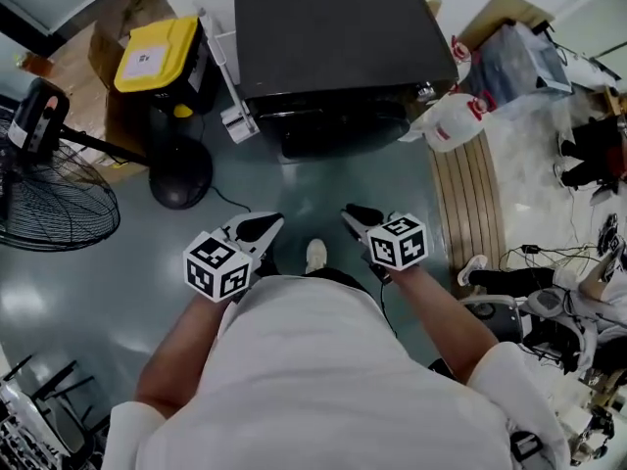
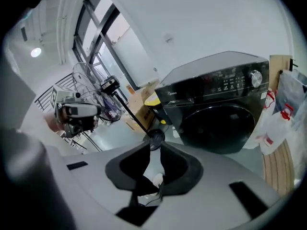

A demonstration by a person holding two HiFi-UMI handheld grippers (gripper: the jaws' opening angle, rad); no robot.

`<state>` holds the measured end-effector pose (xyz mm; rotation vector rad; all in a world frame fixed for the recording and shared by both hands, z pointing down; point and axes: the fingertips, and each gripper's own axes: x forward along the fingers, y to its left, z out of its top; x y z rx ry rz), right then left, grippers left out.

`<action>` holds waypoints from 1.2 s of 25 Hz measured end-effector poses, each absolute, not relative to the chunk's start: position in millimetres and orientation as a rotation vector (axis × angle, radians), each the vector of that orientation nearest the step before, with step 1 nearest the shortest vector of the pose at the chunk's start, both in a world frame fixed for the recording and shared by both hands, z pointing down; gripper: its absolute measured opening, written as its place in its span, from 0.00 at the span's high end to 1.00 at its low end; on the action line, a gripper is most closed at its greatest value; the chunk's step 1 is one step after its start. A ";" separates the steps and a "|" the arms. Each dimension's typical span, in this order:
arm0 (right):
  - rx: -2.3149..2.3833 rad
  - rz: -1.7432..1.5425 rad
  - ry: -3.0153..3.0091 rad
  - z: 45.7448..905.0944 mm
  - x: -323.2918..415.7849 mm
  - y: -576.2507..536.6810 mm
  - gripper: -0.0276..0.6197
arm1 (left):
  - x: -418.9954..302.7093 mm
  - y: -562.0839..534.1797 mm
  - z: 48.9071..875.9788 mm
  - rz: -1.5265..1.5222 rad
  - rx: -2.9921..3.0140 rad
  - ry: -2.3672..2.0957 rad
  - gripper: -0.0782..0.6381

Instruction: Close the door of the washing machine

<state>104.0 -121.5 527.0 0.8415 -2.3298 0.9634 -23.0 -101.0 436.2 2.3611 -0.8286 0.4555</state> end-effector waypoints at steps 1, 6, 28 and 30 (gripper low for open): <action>0.835 0.949 -2.336 521.6 105.5 -116.1 0.84 | -22.8 -98.9 435.8 0.452 2.360 -0.833 0.87; 0.812 0.883 -2.365 501.1 109.3 -95.7 0.85 | -23.6 -87.0 434.5 0.457 2.355 -0.845 0.87; 0.757 0.753 -2.456 468.7 115.8 -88.2 0.87 | -14.0 -74.2 430.6 0.476 2.345 -0.887 0.87; 0.753 0.749 -2.460 468.0 115.2 -88.5 0.87 | -13.9 -73.8 431.0 0.477 2.343 -0.890 0.87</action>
